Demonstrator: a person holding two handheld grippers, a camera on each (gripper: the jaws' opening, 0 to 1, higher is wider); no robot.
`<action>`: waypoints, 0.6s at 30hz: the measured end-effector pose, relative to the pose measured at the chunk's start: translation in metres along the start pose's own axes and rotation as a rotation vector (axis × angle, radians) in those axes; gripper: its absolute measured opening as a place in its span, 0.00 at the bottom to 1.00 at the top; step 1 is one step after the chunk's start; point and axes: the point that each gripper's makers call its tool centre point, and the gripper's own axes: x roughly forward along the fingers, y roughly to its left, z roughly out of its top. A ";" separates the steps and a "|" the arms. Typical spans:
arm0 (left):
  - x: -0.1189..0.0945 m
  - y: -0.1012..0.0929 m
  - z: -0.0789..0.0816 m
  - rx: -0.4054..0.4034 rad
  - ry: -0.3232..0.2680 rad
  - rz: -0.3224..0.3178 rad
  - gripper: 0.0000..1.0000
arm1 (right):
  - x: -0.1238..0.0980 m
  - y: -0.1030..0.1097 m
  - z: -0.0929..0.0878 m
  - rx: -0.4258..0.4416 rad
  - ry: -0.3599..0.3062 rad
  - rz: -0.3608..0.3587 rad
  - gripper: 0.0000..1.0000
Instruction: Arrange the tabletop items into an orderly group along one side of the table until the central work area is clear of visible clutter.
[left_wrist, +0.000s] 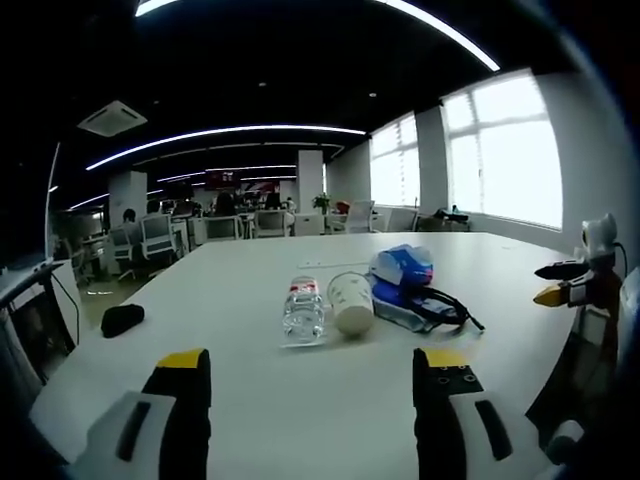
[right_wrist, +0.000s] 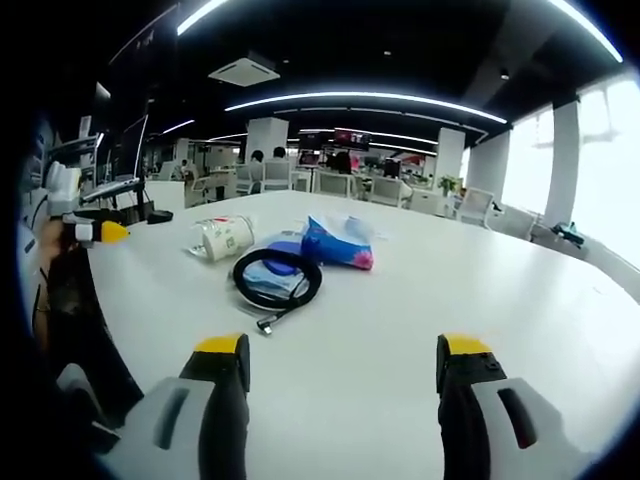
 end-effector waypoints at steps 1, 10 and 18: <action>0.001 0.000 0.001 0.001 -0.001 0.002 0.82 | 0.000 0.000 0.000 0.003 0.000 0.000 0.74; 0.006 0.001 0.000 0.015 0.024 0.005 0.82 | 0.001 0.000 0.003 0.007 -0.016 0.004 0.74; 0.012 0.006 -0.005 0.018 0.070 0.027 0.81 | 0.003 -0.001 0.000 0.018 -0.008 -0.002 0.74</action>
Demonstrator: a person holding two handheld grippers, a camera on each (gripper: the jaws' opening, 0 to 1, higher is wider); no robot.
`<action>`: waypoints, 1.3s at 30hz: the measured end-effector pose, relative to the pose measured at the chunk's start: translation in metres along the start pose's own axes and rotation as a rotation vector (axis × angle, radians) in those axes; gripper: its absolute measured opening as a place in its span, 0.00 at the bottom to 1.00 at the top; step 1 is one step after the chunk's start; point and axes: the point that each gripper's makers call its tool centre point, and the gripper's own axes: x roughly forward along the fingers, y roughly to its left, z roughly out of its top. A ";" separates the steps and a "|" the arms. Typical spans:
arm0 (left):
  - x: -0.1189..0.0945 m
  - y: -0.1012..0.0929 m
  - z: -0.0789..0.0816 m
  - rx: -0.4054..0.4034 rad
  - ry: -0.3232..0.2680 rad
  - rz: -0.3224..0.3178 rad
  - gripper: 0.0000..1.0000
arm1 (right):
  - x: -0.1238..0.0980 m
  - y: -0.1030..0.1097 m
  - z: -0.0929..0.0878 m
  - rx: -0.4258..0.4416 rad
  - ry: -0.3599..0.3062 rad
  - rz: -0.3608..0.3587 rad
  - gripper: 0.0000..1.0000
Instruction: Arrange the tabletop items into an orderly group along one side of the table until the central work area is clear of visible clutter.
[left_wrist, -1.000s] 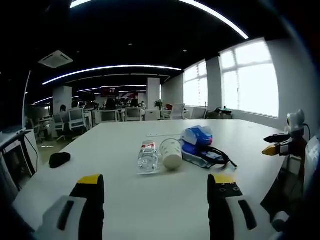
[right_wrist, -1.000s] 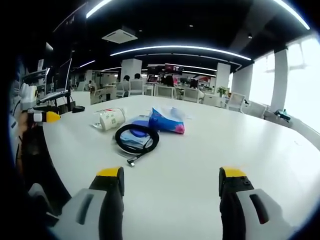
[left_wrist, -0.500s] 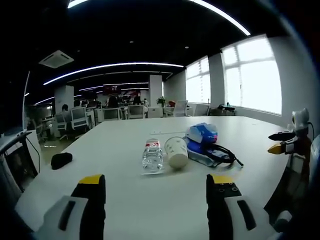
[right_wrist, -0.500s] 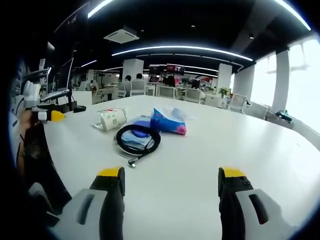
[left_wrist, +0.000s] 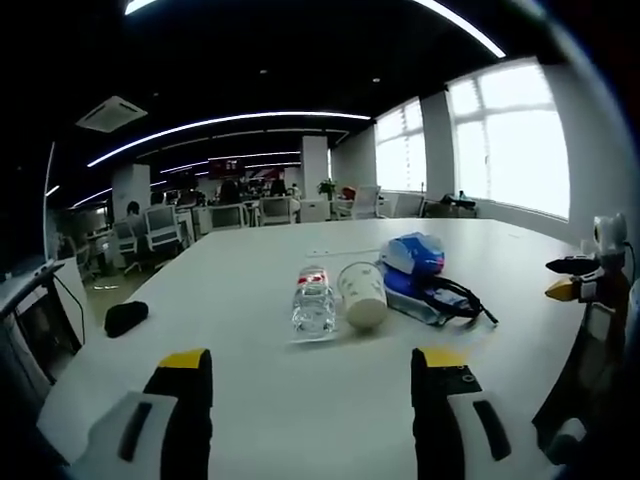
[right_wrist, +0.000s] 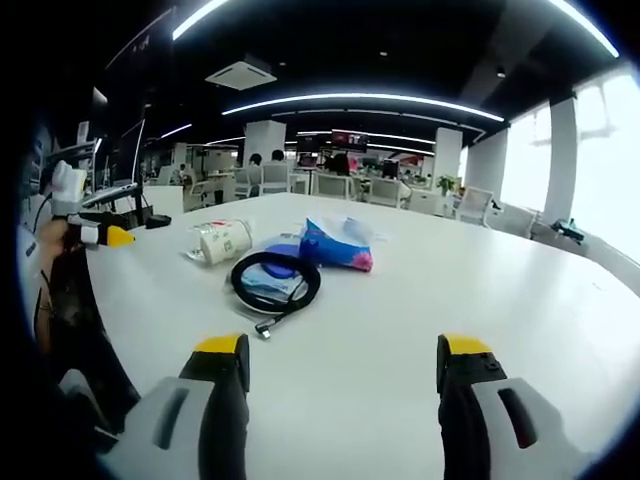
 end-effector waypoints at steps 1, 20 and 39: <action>0.001 0.000 0.000 0.002 0.006 -0.001 0.80 | 0.000 0.000 0.000 0.002 -0.002 -0.001 0.74; 0.027 0.008 0.009 0.022 0.027 0.007 0.79 | 0.003 0.001 -0.005 0.010 0.015 0.009 0.71; 0.051 0.009 0.016 0.010 0.049 -0.013 0.76 | 0.012 0.001 -0.007 0.020 0.033 0.014 0.69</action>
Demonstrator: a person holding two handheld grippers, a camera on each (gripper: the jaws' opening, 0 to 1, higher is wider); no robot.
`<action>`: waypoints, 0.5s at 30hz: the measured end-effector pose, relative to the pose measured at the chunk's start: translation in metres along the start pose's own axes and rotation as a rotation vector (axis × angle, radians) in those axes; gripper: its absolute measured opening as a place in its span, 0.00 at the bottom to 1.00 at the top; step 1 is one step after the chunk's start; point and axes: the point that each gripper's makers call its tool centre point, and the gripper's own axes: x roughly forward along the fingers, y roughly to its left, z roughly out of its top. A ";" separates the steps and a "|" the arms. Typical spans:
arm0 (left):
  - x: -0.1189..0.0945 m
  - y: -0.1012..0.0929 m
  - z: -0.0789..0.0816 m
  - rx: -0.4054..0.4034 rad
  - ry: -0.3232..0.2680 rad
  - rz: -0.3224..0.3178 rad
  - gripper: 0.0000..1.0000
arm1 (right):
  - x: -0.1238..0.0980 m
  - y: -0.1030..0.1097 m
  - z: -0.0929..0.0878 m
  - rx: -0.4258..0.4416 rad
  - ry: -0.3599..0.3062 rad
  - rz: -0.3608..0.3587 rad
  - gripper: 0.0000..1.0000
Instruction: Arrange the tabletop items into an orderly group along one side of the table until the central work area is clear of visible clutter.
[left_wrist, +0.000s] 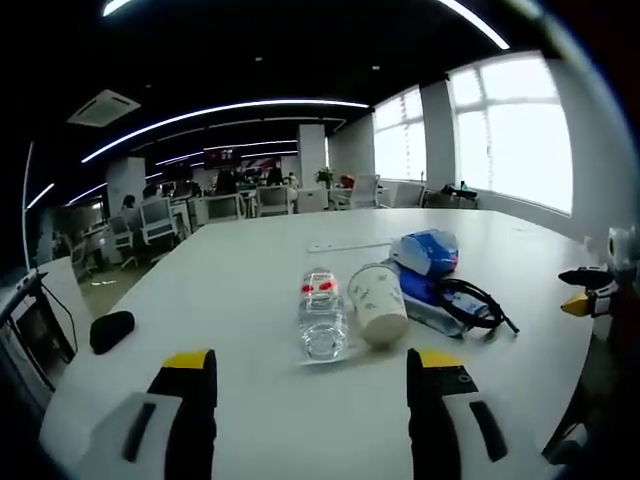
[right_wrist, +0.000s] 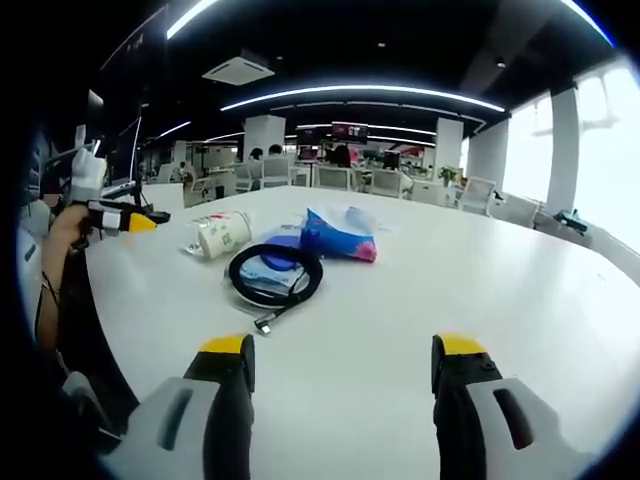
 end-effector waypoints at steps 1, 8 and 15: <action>0.002 0.000 0.001 -0.001 0.000 -0.001 0.76 | 0.000 0.000 0.000 -0.001 0.001 0.001 0.70; 0.015 0.003 0.003 -0.001 0.032 -0.008 0.75 | -0.001 0.004 0.008 0.030 -0.049 0.026 0.71; 0.027 0.003 0.003 -0.026 0.036 -0.023 0.73 | 0.000 0.002 0.006 0.032 -0.042 0.020 0.70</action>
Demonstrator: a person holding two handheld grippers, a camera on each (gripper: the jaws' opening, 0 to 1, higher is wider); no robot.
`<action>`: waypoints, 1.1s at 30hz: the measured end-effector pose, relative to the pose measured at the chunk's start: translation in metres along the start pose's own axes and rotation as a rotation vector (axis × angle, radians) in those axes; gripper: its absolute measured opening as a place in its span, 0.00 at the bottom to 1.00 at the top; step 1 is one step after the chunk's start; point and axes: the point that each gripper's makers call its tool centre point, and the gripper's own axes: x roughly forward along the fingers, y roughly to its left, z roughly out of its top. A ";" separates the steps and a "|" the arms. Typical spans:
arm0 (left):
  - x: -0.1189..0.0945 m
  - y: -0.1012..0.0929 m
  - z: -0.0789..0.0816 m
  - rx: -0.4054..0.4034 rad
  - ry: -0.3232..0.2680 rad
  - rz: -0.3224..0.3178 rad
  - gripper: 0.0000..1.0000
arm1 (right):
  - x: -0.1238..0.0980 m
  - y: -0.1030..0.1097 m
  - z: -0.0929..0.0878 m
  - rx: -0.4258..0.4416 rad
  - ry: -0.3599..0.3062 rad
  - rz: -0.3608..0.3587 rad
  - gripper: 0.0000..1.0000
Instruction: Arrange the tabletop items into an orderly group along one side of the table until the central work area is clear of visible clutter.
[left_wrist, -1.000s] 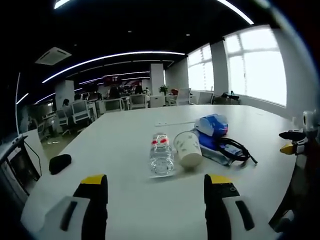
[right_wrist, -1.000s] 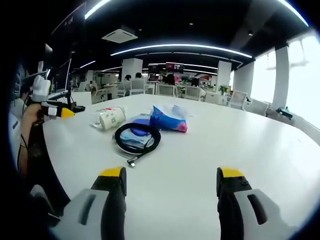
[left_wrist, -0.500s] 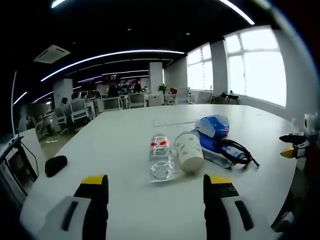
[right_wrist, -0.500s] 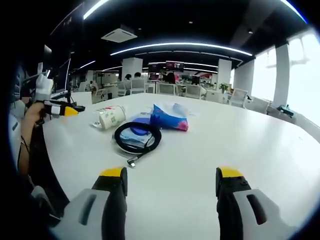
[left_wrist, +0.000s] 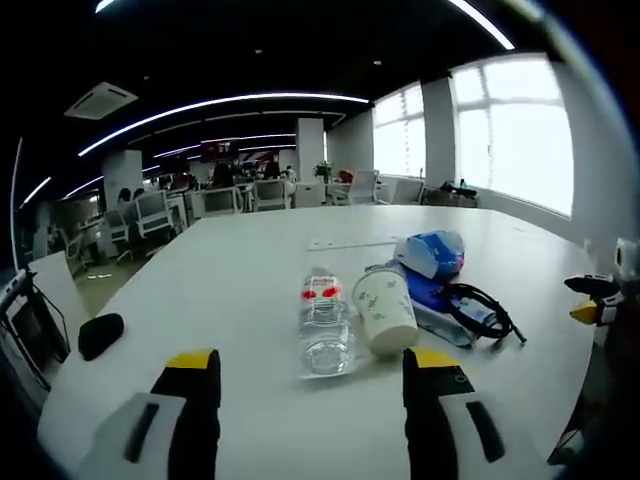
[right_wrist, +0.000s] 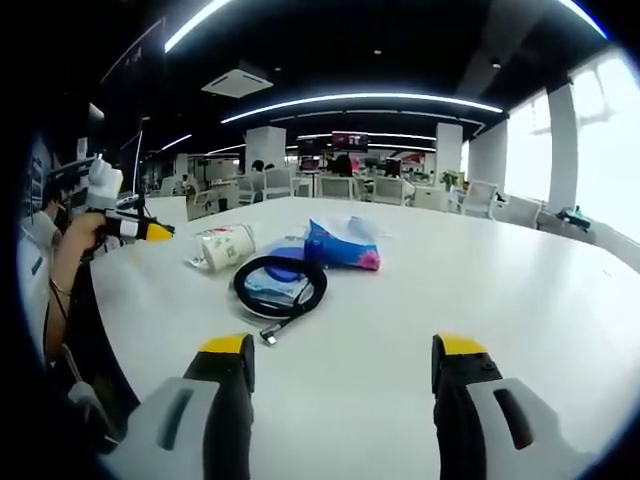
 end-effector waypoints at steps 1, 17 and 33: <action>0.001 0.000 0.000 -0.001 0.002 -0.001 0.73 | 0.000 0.000 0.000 -0.002 0.001 0.000 0.69; 0.021 0.008 -0.001 -0.007 0.052 0.013 0.72 | 0.000 -0.001 -0.002 0.000 -0.004 -0.003 0.68; 0.035 0.005 0.006 0.012 0.076 0.005 0.71 | -0.002 -0.001 -0.004 -0.022 0.011 -0.008 0.68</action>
